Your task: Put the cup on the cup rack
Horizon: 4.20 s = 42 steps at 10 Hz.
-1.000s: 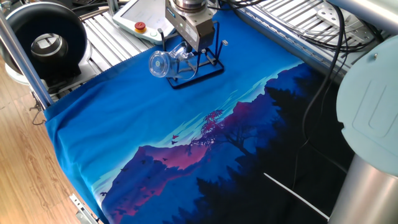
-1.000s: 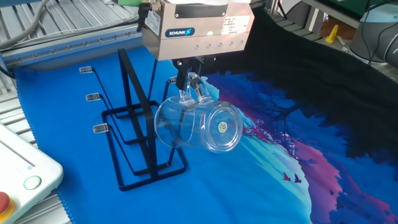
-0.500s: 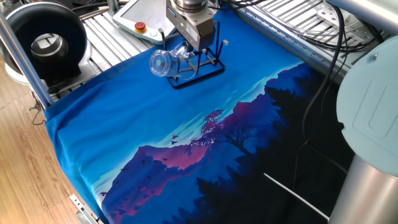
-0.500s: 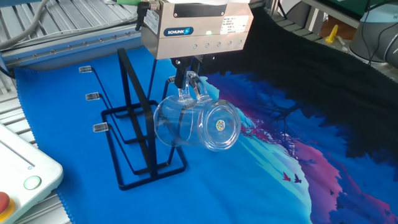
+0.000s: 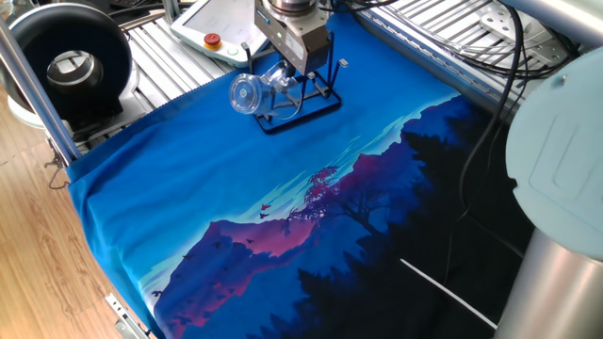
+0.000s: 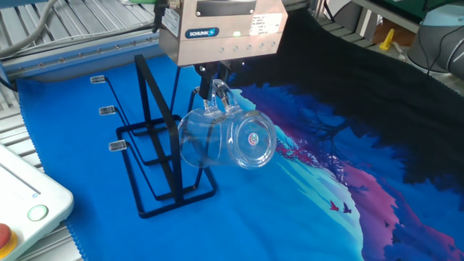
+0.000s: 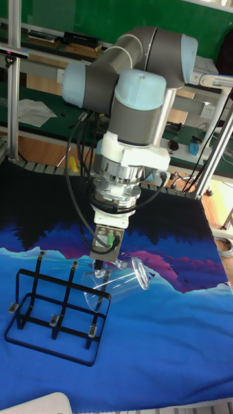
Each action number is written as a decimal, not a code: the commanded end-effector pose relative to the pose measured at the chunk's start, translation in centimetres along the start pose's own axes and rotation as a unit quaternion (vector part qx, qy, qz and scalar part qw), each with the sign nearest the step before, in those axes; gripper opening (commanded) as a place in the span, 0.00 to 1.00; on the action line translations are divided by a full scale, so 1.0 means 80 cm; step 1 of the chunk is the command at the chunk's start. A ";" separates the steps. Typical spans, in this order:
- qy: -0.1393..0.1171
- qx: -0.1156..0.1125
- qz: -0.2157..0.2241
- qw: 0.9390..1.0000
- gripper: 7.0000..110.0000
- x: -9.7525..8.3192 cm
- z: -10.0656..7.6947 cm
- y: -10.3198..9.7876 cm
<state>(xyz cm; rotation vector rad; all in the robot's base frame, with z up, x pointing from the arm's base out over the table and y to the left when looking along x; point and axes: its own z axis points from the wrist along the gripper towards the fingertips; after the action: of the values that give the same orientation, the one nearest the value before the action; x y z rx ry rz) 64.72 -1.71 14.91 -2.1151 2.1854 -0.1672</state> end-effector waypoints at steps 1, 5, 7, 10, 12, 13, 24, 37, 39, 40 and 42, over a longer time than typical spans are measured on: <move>-0.011 -0.001 -0.002 1.000 0.00 0.011 -0.004 -0.004; -0.026 -0.002 -0.007 1.000 0.00 0.030 -0.015 -0.010; -0.038 -0.001 -0.009 0.999 0.00 0.043 -0.016 -0.009; -0.054 0.012 -0.005 0.998 0.00 0.062 -0.003 -0.004; -0.063 0.017 -0.001 0.998 0.00 0.065 -0.001 -0.001; -0.063 0.019 0.005 0.998 0.00 0.069 -0.001 -0.001; -0.162 0.030 0.075 0.983 0.00 0.056 0.012 0.009; -0.140 0.044 0.038 0.988 0.00 0.091 0.035 0.006; -0.128 0.039 0.031 0.991 0.00 0.098 0.041 0.008; -0.119 0.040 0.025 0.992 0.00 0.102 0.045 0.007; -0.099 0.048 0.017 0.994 0.00 0.113 0.050 0.002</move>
<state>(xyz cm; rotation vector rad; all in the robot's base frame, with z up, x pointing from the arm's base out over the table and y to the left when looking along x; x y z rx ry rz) 64.38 -9.74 11.30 -1.9282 2.0531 0.0002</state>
